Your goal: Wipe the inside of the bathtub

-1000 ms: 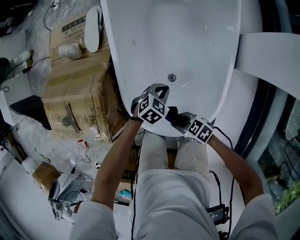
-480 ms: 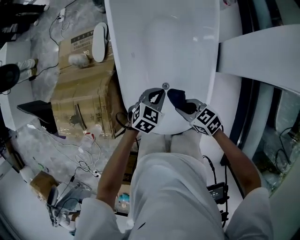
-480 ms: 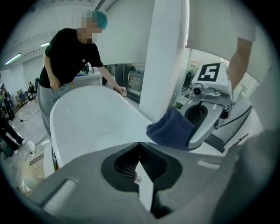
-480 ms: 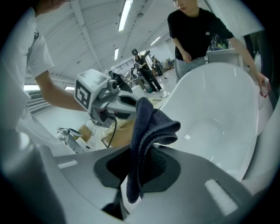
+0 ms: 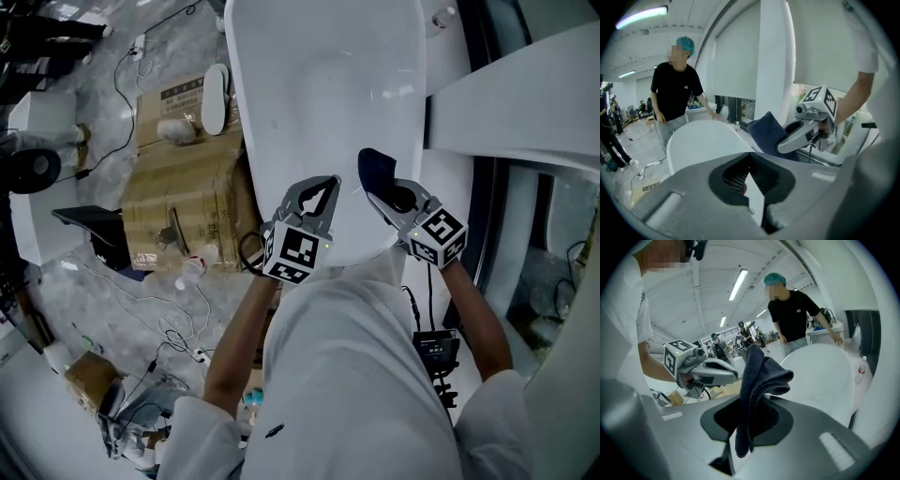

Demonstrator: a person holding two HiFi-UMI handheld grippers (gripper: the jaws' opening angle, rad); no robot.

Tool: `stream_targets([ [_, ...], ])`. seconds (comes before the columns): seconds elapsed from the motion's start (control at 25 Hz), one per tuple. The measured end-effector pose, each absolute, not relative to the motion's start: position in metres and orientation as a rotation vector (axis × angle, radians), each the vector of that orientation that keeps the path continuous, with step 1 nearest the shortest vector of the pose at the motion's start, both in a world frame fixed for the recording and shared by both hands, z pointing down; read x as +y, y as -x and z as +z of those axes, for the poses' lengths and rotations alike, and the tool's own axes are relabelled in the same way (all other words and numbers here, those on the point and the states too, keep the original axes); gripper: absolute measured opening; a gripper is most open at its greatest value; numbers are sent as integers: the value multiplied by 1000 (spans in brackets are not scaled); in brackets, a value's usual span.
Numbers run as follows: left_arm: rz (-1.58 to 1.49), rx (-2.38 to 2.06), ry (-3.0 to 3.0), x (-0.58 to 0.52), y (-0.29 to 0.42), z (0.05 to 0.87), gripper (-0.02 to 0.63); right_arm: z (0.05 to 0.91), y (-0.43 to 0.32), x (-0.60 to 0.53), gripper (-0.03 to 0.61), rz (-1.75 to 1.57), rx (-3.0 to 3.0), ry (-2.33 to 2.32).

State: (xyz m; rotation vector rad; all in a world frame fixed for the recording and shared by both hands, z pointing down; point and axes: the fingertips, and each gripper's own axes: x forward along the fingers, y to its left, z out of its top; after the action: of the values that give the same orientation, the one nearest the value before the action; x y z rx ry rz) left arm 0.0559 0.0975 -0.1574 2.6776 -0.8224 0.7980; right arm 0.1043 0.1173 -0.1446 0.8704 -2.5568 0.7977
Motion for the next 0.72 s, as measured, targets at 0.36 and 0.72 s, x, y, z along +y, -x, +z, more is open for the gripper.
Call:
stream_targets([
  [0.36, 618, -919, -2788, 109, -35, -255, 0, -251, -95, 113, 55, 560, -2687, -943],
  [0.72, 429, -1040, -2758, 129, -18, -313, 0, -317, -82, 137, 57, 381, -2763, -909],
])
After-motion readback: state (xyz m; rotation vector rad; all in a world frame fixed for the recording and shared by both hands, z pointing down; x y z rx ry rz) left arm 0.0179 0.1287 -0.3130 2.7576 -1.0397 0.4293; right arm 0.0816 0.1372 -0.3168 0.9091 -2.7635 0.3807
